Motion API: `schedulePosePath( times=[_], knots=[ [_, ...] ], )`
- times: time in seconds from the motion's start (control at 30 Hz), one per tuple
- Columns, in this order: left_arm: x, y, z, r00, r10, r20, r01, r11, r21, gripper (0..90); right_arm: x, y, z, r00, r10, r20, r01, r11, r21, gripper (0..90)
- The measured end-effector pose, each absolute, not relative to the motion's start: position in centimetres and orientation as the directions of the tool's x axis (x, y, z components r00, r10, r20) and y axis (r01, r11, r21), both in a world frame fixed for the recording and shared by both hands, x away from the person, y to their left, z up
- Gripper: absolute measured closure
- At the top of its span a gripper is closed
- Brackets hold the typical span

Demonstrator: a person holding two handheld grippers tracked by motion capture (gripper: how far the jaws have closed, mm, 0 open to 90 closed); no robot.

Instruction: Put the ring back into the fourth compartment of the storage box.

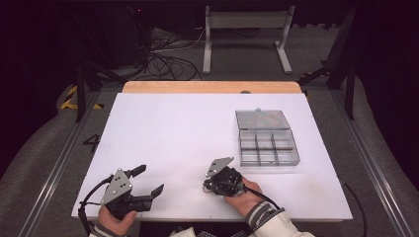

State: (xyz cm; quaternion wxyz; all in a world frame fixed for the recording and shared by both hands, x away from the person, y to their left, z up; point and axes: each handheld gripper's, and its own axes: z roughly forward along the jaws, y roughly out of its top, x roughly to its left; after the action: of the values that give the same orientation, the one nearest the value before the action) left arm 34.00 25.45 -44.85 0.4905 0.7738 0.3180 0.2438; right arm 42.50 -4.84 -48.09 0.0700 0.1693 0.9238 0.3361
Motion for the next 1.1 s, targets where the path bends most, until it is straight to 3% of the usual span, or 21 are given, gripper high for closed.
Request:
schedulePosePath(
  times=[1.1],
  knots=[
    [34.0,25.4,-44.9,0.679,0.731,0.067,0.254,-0.320,0.913,17.8,41.2,-7.2,-44.7,-0.915,0.399,-0.060,0.226,0.630,0.743,86.6]
  ],
)
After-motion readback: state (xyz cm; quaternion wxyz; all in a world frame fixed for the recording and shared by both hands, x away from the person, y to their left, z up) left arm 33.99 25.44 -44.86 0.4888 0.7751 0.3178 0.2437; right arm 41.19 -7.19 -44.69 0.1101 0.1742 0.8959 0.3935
